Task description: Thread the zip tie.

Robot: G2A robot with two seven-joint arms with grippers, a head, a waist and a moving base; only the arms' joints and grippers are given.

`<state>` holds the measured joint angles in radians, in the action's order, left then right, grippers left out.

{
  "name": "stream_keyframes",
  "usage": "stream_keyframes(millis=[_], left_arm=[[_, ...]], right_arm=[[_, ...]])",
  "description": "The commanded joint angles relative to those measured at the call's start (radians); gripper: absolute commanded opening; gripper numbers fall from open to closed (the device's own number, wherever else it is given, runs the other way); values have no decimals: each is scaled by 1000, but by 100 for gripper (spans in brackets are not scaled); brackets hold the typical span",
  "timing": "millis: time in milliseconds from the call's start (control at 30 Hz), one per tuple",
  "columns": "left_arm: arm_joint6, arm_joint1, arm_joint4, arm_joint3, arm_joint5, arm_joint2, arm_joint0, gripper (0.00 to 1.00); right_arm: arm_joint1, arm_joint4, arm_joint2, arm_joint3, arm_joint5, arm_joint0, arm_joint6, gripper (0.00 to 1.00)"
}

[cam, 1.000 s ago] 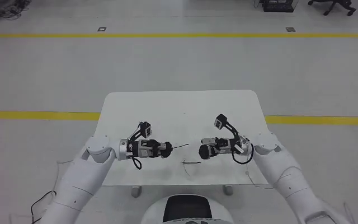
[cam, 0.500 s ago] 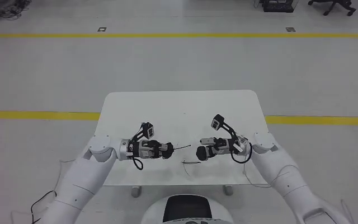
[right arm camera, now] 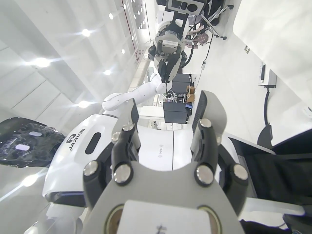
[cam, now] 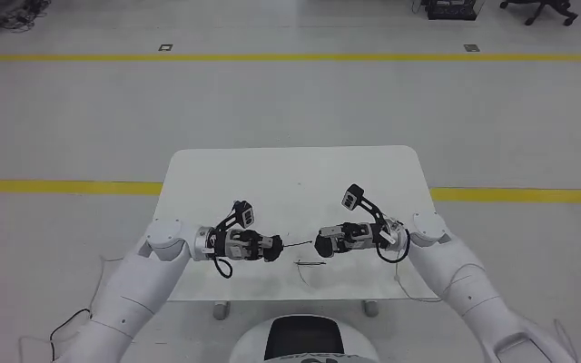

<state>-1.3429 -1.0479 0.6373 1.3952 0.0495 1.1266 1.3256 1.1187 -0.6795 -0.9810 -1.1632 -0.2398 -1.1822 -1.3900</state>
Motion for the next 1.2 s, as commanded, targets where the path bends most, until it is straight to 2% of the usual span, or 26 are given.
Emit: stream_keyframes(millis=[0, 100, 300, 533, 667, 867, 1167], left_arm=[[0, 1, 9, -4, 2, -3, -1, 0], [-10, 2, 39, -12, 4, -7, -4, 0], [-9, 4, 46, -18, 5, -22, -13, 0], [6, 5, 47, -25, 1, -44, -24, 0], [12, 7, 52, -28, -3, -51, -28, 0], [14, 10, 53, -29, -7, -62, -31, 0], [20, 15, 56, -29, -15, -75, -33, 0]], right_arm=[[-3, -6, 5, 0, -3, 2, 0, 41], [-8, -17, 14, 1, -12, 4, 0, 36], [-13, -37, 36, 5, -22, 12, 0, 35], [-16, -53, 61, 7, -31, 25, 0, 29], [-17, -57, 76, 11, -33, 31, 0, 20], [-16, -69, 94, 21, -41, 39, 0, 13], [-17, -79, 113, 32, -47, 50, 0, 9]])
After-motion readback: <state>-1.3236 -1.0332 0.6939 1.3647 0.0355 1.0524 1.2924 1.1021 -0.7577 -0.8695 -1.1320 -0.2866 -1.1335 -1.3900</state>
